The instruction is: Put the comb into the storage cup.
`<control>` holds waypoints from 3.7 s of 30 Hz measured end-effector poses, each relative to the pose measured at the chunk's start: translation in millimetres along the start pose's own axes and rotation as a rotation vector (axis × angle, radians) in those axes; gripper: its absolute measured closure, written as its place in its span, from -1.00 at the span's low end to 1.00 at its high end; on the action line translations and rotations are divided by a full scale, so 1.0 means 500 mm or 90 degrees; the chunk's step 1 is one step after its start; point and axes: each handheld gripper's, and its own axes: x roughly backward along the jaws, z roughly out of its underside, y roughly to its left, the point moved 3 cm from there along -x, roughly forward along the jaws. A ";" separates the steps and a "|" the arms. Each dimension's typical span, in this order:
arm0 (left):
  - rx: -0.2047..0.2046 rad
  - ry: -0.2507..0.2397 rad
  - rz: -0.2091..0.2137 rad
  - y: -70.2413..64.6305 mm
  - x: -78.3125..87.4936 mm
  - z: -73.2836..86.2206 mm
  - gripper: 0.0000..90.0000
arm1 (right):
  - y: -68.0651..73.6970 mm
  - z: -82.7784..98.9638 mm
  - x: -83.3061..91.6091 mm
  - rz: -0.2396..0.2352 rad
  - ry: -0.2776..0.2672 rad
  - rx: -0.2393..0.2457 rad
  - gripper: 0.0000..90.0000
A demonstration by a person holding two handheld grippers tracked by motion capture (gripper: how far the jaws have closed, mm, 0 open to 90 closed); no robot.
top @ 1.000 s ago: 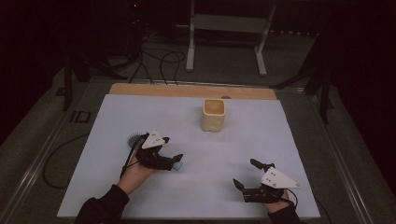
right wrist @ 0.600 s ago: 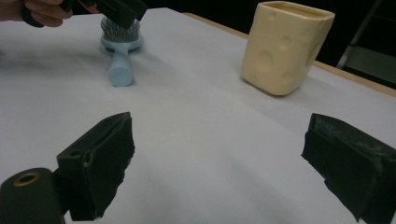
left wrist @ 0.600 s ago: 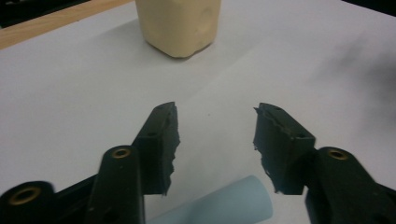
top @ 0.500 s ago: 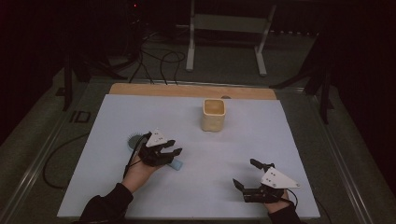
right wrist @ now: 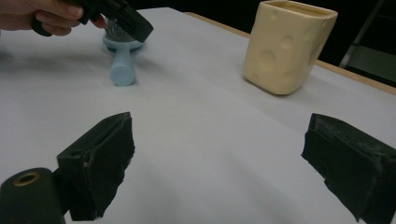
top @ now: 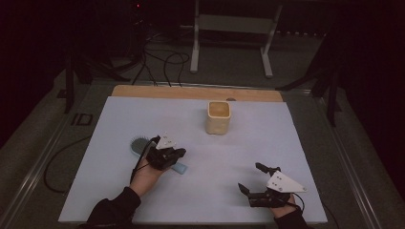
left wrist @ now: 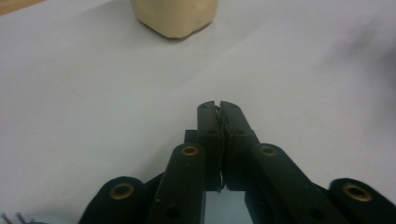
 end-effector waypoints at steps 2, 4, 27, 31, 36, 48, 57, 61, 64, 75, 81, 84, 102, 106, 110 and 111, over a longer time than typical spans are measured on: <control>-0.004 0.013 -0.004 -0.003 -0.006 0.002 0.98 | 0.000 -0.001 0.000 0.001 0.000 0.001 -0.81; -0.009 0.026 -0.003 -0.006 -0.011 0.005 0.99 | 0.001 0.000 -0.001 -0.001 0.001 0.001 -0.81; -0.008 0.104 0.023 -0.007 -0.029 0.025 1.00 | 0.001 0.000 -0.003 -0.003 0.001 0.002 -0.81; -0.008 0.108 0.024 -0.008 -0.027 0.024 1.00 | 0.000 -0.001 -0.001 0.000 -0.001 -0.001 -0.81; -0.020 0.122 0.034 -0.012 -0.017 0.029 1.00 | 0.002 0.000 -0.004 -0.006 0.000 0.001 -0.81; -0.032 0.161 0.050 -0.016 0.026 0.066 1.00 | 0.005 -0.001 -0.005 -0.007 0.003 0.001 -0.81; -0.032 0.172 0.049 -0.019 0.058 0.094 1.00 | 0.003 -0.002 -0.004 -0.004 -0.001 0.001 -0.81; -0.036 0.181 0.045 -0.020 0.069 0.105 1.00 | 0.005 -0.001 -0.005 -0.007 0.004 0.001 -0.81; -0.038 0.191 0.038 -0.020 0.079 0.114 1.00 | 0.006 -0.003 -0.004 -0.004 0.001 0.002 -0.81; -0.023 0.219 0.024 -0.004 0.128 0.155 1.00 | 0.006 -0.002 -0.006 -0.007 0.003 0.003 -0.81; -0.008 0.229 0.006 0.006 0.157 0.176 0.99 | 0.007 -0.002 -0.006 -0.007 0.004 0.003 -0.81; -0.004 0.233 0.004 0.011 0.173 0.190 1.00 | 0.008 0.000 -0.007 -0.007 0.010 0.000 -0.81; 0.043 0.258 -0.084 0.085 0.252 0.231 1.00 | 0.009 -0.001 -0.009 -0.008 0.009 0.003 -0.81; 0.043 0.264 -0.101 0.099 0.257 0.234 1.00 | 0.008 -0.001 -0.009 -0.007 0.009 -0.001 -0.81; 0.049 0.268 -0.114 0.115 0.263 0.237 0.99 | 0.009 -0.001 -0.009 -0.008 0.009 0.000 -0.81; 0.049 0.270 -0.118 0.117 0.265 0.238 1.00 | 0.009 -0.001 -0.009 -0.008 0.009 -0.001 -0.81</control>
